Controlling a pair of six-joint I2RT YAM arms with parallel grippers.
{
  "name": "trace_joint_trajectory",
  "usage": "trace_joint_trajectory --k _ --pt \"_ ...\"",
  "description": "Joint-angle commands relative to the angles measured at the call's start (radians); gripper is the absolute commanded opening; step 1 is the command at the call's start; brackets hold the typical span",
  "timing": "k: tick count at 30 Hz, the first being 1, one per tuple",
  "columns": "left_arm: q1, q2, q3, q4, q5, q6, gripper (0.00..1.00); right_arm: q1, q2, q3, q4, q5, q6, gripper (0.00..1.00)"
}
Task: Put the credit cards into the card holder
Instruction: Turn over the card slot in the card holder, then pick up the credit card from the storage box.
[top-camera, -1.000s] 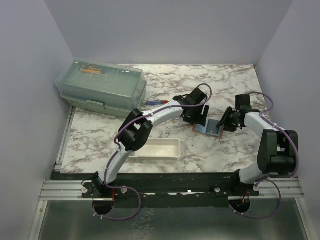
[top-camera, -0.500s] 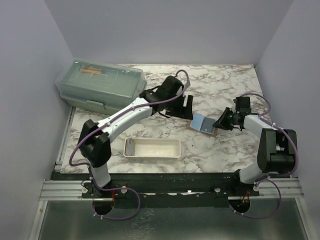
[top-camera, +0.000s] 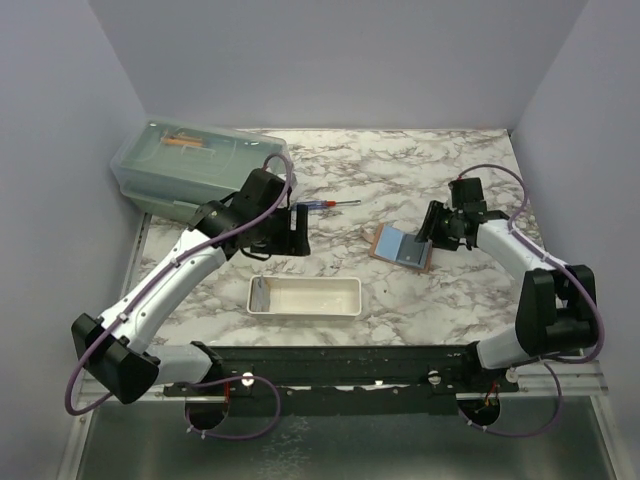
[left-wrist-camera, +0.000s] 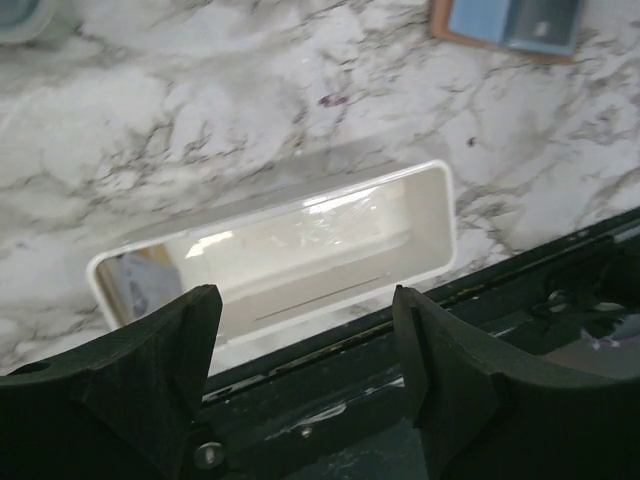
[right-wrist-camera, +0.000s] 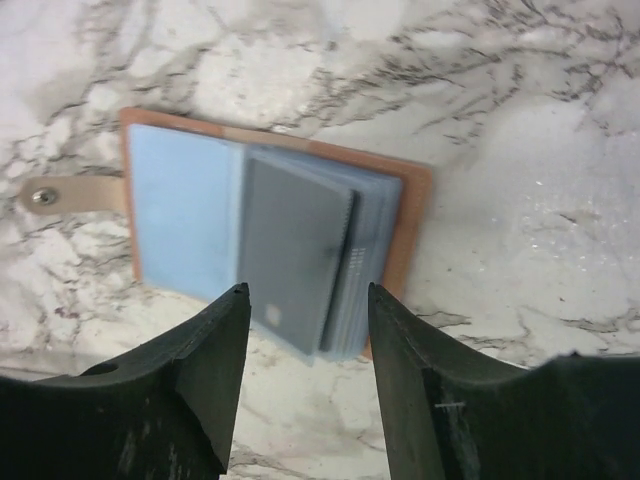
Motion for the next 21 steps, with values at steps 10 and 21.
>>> trace_joint_trajectory --k 10,21 --pt "0.144 -0.078 -0.246 -0.170 -0.292 -0.144 0.78 0.113 -0.119 0.034 -0.058 -0.005 0.008 0.55" --pt "0.170 -0.022 -0.322 -0.105 -0.172 -0.187 0.61 0.124 -0.191 0.027 -0.087 -0.018 0.008 0.54"
